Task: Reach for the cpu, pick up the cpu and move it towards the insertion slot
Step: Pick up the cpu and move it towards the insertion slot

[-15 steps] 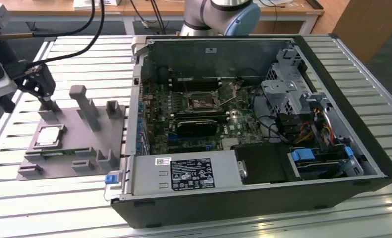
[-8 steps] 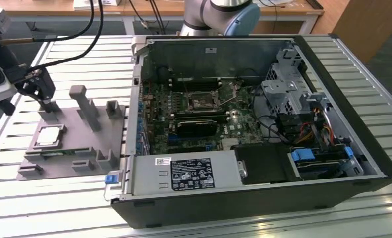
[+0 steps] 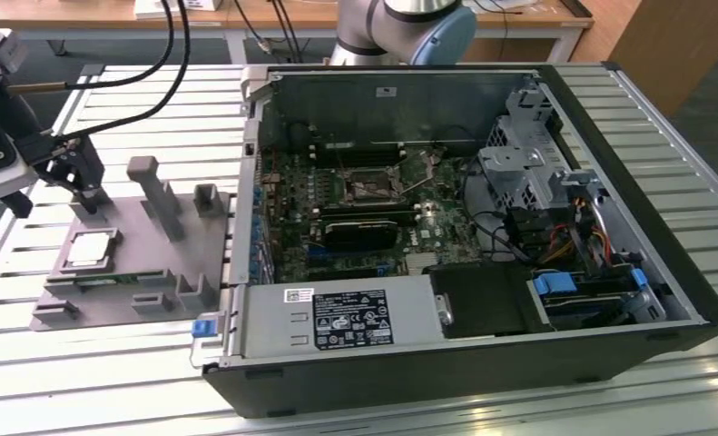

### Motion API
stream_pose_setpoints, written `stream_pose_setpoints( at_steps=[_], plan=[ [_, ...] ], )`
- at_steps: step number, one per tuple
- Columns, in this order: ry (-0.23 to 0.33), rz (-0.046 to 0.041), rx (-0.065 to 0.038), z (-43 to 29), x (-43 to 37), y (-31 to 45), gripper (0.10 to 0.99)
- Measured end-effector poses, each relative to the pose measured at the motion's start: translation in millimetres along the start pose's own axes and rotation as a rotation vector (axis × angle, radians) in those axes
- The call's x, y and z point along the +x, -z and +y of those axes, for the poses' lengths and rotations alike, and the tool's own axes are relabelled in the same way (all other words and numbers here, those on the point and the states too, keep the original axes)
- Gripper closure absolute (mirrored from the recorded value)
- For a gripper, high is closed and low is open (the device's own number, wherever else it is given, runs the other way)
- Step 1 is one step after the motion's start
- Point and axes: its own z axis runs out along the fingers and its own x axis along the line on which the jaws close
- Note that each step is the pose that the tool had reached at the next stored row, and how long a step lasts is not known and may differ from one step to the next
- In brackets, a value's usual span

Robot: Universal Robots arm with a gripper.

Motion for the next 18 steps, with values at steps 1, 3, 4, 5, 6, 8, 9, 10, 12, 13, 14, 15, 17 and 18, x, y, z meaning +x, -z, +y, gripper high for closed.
stream_pose_setpoints(
  at_steps=[1,3,4,5,6,8,9,10,12,13,14,15,17,18],
  plan=[
    [0.0,-0.0001,0.0,-0.1,0.0,-1.8,0.322],
    [0.0,0.0,0.0,-0.2,0.0,-5.1,0.322],
    [0.0,0.0,0.0,-0.3,0.0,-6.7,0.322],
    [0.0,0.0001,0.0,-0.4,0.0,-8.6,0.322],
    [0.0,-0.0001,0.0,-0.6,0.0,-10.4,0.322],
    [0.0,-0.0003,0.0,-1.0,0.0,-14.0,0.322],
    [0.0,-0.0003,0.0,-1.0,0.0,-15.8,0.322],
    [0.0,-0.0004,-0.001,-1.1,0.0,-17.5,0.322],
    [0.0,-0.0006,-0.001,-1.3,0.0,-21.3,0.322],
    [0.0,-0.0006,-0.001,-1.4,0.0,-23.1,0.322],
    [0.0,-0.0006,-0.001,-1.4,0.0,-24.9,0.322],
    [0.0,-0.0007,-0.001,-1.5,0.0,-26.8,0.322],
    [0.0,-0.0008,-0.001,-1.7,0.0,-30.3,0.322],
    [0.0,-0.0008,-0.001,-1.7,0.0,-32.0,0.322]
  ],
)
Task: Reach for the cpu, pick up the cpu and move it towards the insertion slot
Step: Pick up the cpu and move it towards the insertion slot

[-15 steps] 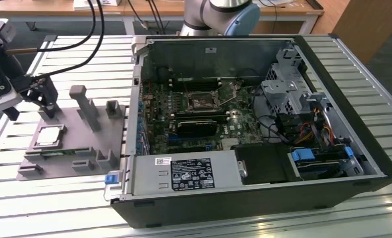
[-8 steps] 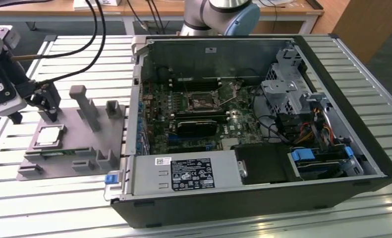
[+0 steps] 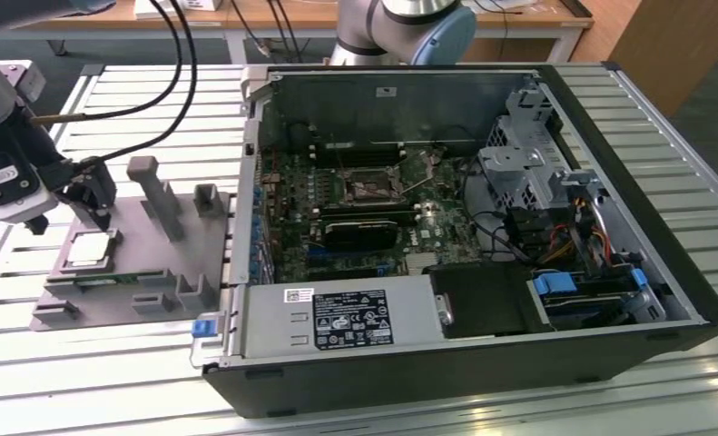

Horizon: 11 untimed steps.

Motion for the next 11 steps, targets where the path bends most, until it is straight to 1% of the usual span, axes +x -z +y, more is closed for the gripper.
stream_pose_setpoints(
  at_steps=[6,8,9,11],
  plan=[
    [0.0,0.0,0.0,-0.4,0.1,-9.7,0.322],
    [0.0,-0.0001,-0.002,-0.5,0.3,-13.4,0.322],
    [0.0,-0.0002,-0.003,-0.6,0.3,-15.2,0.322],
    [0.0,-0.0003,-0.011,-0.8,0.4,-18.0,0.322]
  ],
)
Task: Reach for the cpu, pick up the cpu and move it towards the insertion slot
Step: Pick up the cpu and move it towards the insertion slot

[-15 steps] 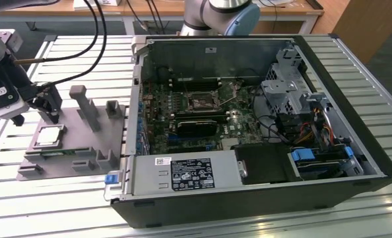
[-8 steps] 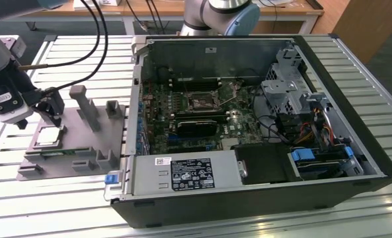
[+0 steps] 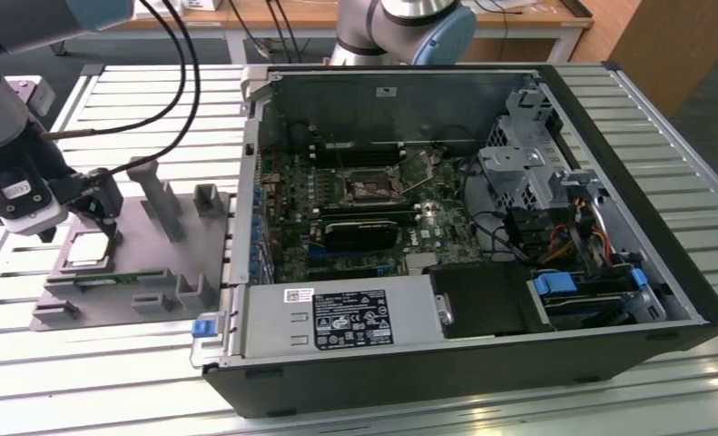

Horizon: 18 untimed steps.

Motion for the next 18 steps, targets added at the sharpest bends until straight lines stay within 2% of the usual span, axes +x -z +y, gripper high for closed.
stream_pose_setpoints(
  at_steps=[2,8,18],
  plan=[
    [0.0,-0.0003,-0.006,-0.1,0.3,-3.2,0.322],
    [0.0,-0.0004,-0.006,-0.4,8.4,-12.5,0.322],
    [0.0,-0.0003,-0.007,2.6,10.2,-28.3,0.322]
  ],
)
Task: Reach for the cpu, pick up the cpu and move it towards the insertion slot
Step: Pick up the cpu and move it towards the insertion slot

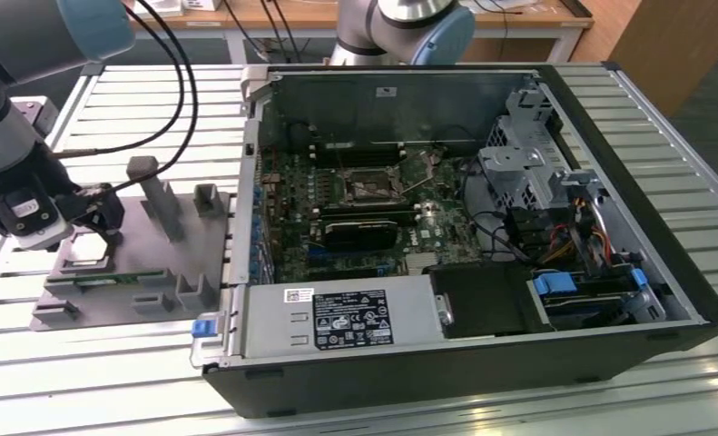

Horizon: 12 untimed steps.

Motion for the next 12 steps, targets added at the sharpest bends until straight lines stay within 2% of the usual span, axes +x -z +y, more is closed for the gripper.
stream_pose_setpoints(
  at_steps=[7,12],
  plan=[
    [0.0,0.0,0.0,0.8,1.4,-9.7,0.322],
    [0.0,0.0001,0.0,0.7,1.4,-12.0,0.333]
  ],
)
